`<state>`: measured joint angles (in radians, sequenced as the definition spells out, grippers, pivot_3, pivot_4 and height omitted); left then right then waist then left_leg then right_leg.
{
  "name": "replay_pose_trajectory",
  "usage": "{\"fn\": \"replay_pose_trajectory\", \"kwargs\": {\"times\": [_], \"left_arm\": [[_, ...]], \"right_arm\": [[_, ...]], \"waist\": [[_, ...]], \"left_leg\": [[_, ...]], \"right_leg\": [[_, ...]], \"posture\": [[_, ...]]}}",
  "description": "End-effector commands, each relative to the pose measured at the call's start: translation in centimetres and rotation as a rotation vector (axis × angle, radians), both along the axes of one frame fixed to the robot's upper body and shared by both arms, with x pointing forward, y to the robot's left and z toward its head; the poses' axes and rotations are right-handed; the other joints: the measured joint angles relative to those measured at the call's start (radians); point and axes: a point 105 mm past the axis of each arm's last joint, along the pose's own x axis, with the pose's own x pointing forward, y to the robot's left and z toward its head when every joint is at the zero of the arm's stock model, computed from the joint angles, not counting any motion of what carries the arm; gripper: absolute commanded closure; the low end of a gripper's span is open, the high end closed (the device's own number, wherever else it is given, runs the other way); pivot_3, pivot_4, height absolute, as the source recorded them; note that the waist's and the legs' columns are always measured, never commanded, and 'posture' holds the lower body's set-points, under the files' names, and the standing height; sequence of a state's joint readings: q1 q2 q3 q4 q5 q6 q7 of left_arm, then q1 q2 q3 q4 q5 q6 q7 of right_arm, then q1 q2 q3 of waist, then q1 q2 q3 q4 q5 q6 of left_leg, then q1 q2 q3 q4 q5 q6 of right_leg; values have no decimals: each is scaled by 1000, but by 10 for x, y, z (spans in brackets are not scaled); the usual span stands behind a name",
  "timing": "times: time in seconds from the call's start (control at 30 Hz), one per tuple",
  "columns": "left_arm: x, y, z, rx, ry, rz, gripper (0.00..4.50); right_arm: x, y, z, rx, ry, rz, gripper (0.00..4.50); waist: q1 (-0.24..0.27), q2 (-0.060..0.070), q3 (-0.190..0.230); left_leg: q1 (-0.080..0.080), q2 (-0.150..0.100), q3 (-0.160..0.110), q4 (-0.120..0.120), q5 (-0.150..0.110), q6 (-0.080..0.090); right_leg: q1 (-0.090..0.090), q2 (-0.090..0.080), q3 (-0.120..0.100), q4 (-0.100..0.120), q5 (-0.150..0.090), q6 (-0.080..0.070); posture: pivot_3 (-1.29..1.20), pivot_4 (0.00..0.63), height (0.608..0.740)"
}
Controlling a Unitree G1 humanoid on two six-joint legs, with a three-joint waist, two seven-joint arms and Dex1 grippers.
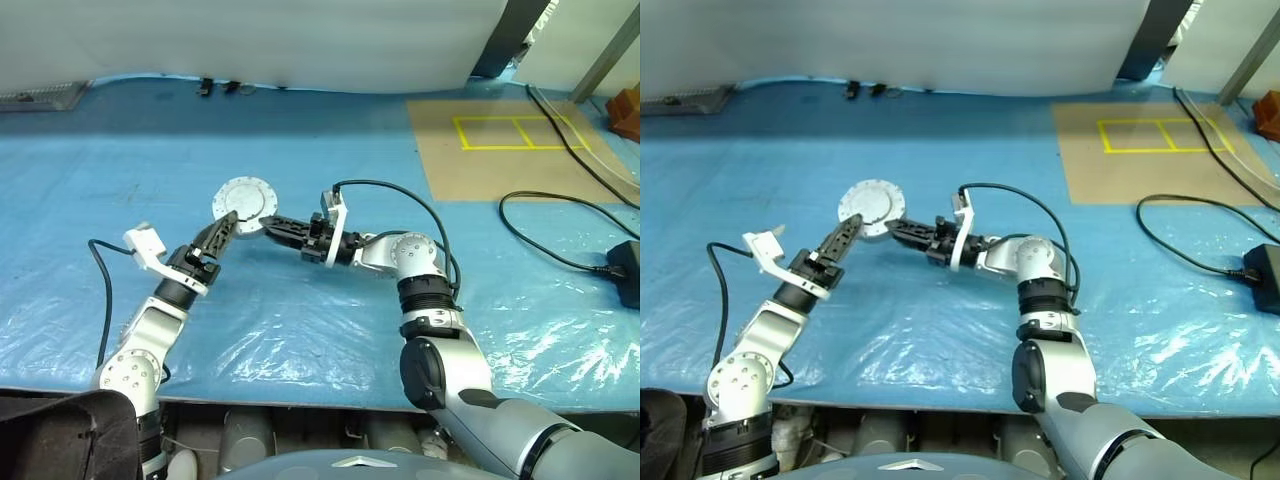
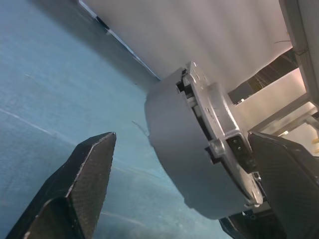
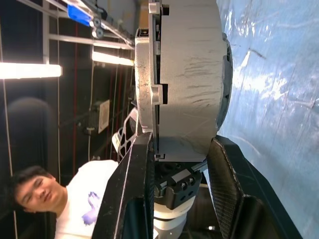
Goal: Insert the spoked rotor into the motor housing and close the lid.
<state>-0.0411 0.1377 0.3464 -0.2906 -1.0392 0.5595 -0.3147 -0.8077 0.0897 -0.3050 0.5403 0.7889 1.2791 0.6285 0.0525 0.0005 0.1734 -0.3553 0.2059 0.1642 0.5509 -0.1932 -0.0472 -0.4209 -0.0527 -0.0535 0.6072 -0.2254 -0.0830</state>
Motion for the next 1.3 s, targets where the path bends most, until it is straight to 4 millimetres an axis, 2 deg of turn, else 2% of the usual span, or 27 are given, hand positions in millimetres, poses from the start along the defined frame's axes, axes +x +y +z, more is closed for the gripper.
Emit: {"fn": "replay_pose_trajectory", "kwargs": {"times": [0.03, 0.27, 0.37, 0.47, 0.5, 0.9, 0.93, 1.03, 1.13, 1.3], "left_arm": [[1, -7, 13, -57, -35, -32, 29], [4, -8, 27, -148, -68, -48, 29], [5, -7, 26, -168, -58, -50, 598], [4, -8, 24, -159, -47, -62, 1542], [3, -9, 24, -161, -47, -67, 1624], [6, -23, 23, -243, -7, -147, 1625], [7, -25, 23, -252, -2, -152, 1625], [9, -24, 22, -304, 3, -135, 1625], [15, -14, 25, -401, -7, -77, 1625], [27, 16, 25, -545, -29, 85, 1625]], "right_arm": [[-9, 8, 30, 103, -98, 79, 3364], [-10, 10, 24, 76, -103, 92, 3364], [-7, 9, 23, 67, -108, 78, 3364], [-4, 8, 23, 63, -110, 68, 3364], [-4, 8, 23, 61, -113, 69, 3364], [4, 8, 29, 23, -190, 52, 3364], [5, 8, 30, 18, -200, 50, 2622], [7, 8, 35, 19, -227, 43, 1666], [15, 7, 38, 11, -237, -2, 619], [26, 4, 35, -13, -239, -63, 619]], "waist": [[0, 0, 0], [1, 0, 0], [0, 0, 0], [1, -1, 0], [1, -1, 0], [3, -1, 0], [4, -1, 0], [5, -1, 0], [4, -1, 0], [4, -1, 0]], "left_leg": [[0, 0, 0, 0, 0, 0], [-2, 0, -1, 2, 0, 0], [-2, 0, -1, 3, 0, 0], [-3, 0, -2, 3, 0, 0], [-3, 0, -2, 4, 0, 0], [-6, 0, -5, 11, 0, 0], [-6, 0, -5, 11, 0, 0], [-7, 0, -6, 11, 0, 0], [-8, 0, -6, 12, 0, 0], [-9, 0, -8, 13, 0, 0]], "right_leg": [[0, 0, 0, 0, 0, 0], [0, 0, 0, 1, 0, 1], [0, 0, -1, 1, 1, 1], [0, 0, -1, 1, 1, 1], [0, 0, -1, 1, 1, 1], [0, 0, -2, 3, 1, 1], [0, 0, -3, 4, 1, 1], [0, 0, -3, 4, 1, 1], [0, 0, -3, 4, 1, 1], [0, 0, -4, 4, 1, 1]], "posture": [[0, 150, 740], [0, 150, 740], [0, 150, 740], [0, 150, 740], [0, 150, 740], [0, 150, 740], [0, 150, 740], [0, 150, 740], [0, 150, 740], [0, 150, 740]]}}
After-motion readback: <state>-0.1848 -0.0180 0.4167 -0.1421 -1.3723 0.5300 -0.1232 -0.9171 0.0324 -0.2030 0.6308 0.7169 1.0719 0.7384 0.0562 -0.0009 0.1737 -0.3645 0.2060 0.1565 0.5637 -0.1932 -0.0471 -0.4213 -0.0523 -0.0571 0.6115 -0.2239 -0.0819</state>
